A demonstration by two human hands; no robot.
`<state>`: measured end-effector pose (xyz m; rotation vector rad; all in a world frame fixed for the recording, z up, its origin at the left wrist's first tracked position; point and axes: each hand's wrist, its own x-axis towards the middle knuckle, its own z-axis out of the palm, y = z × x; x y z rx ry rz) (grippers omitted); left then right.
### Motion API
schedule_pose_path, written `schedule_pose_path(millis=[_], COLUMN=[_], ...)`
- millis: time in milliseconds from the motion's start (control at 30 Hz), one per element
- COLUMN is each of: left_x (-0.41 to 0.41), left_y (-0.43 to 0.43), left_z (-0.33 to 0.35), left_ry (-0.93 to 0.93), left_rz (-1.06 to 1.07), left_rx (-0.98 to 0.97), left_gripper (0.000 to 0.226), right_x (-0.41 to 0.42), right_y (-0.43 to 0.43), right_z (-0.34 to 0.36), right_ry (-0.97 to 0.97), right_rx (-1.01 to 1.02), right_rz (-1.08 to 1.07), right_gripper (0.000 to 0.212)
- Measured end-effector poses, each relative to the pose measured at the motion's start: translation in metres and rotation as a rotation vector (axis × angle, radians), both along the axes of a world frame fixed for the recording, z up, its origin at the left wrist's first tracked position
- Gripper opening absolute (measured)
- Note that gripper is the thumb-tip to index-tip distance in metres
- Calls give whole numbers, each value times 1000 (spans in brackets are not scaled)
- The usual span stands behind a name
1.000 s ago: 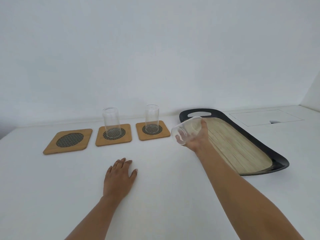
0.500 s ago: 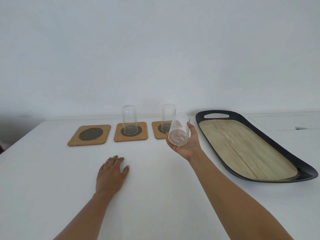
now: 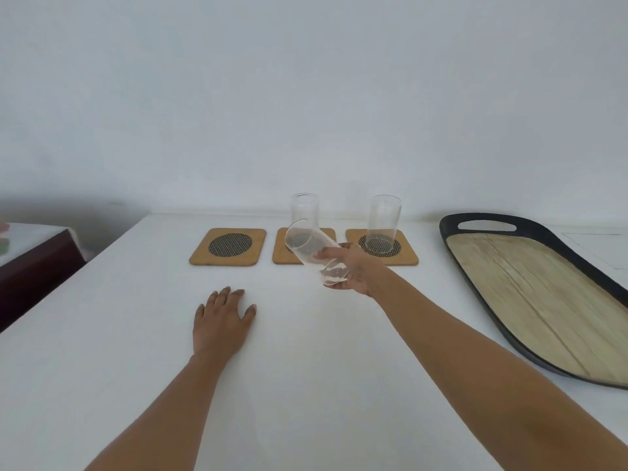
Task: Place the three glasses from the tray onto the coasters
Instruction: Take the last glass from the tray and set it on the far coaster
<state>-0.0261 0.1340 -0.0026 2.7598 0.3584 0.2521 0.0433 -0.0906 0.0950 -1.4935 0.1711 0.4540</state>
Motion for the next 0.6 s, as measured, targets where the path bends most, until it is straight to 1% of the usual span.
schedule_pose_path(millis=[133, 233, 367, 467, 533, 600], left_x=[3, 7, 9, 10, 10, 10], left_y=[20, 36, 48, 47, 45, 45], left_z=[1, 2, 3, 3, 3, 1], left_ry=[29, 49, 59, 39, 30, 27], left_rz=[58, 109, 147, 158, 162, 165], left_rx=[4, 4, -3, -1, 3, 10], left_gripper=[53, 54, 55, 55, 55, 55], right_x=[20, 35, 50, 59, 67, 75], right_y=[35, 62, 93, 117, 131, 143], right_z=[15, 26, 32, 30, 28, 27], right_ry=[-128, -279, -483, -659, -719, -737], right_rx=[-208, -396, -485, -663, -713, -730], right_rz=[84, 129, 170, 215, 226, 230], right_gripper=[57, 57, 63, 70, 76, 79])
